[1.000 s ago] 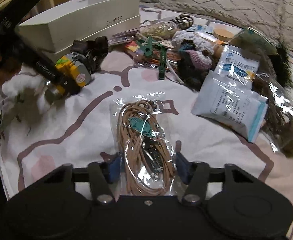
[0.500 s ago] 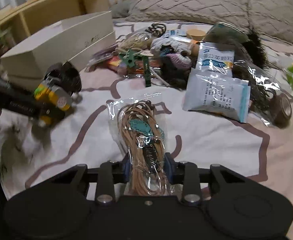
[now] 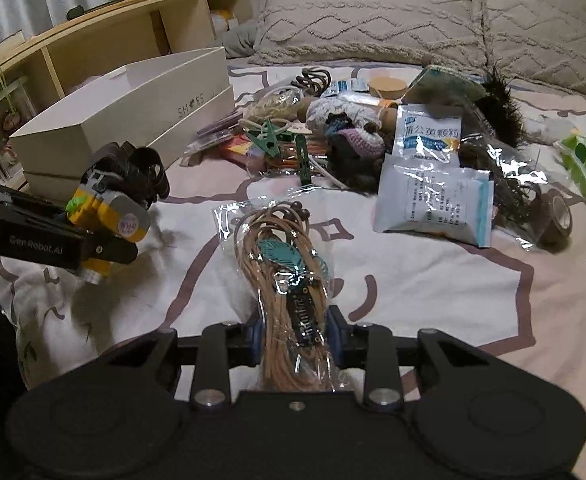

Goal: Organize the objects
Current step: 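Lift the headlamp with the left gripper while the right gripper adjusts its grip on the cord bag, then carry the headlamp and cord bag over the white box with both tools, then open the left gripper to drop the headlamp while the right gripper releases the cord bag into the box, then withdraw both tools from the box back over the cluttered bed, then move the right tool toward the white medicine packets while the left tool approaches the green clothespins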

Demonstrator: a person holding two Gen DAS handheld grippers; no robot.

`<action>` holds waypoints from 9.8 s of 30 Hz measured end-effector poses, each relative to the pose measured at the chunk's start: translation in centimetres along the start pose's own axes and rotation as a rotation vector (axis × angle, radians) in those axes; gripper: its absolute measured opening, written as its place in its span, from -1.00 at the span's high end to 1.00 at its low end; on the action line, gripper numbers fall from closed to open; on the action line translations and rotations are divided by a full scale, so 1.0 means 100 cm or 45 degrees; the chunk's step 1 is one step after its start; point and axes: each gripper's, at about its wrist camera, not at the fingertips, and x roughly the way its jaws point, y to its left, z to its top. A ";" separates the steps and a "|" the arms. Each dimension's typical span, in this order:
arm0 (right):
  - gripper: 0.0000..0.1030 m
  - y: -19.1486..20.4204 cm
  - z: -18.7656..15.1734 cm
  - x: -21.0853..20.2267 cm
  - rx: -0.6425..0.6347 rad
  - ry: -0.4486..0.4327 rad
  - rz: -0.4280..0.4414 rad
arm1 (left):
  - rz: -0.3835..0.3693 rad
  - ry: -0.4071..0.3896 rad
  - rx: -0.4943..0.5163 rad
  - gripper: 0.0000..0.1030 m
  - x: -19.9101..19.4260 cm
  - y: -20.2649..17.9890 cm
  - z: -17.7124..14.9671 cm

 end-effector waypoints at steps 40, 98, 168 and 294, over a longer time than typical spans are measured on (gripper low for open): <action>0.38 0.050 0.127 -0.031 -0.085 -0.326 0.115 | 0.078 -0.415 -0.107 0.17 -0.096 0.066 0.086; 0.38 0.198 0.224 0.092 -0.269 -0.017 0.306 | 0.300 0.374 -0.188 0.02 0.038 0.281 0.098; -0.77 0.211 0.239 0.113 -0.509 0.184 0.352 | 0.222 0.131 -0.197 -1.00 -0.041 0.234 0.115; -1.00 -0.060 0.051 0.075 0.094 -0.162 -0.516 | -0.056 -0.458 -0.164 -0.98 0.005 -0.023 -0.020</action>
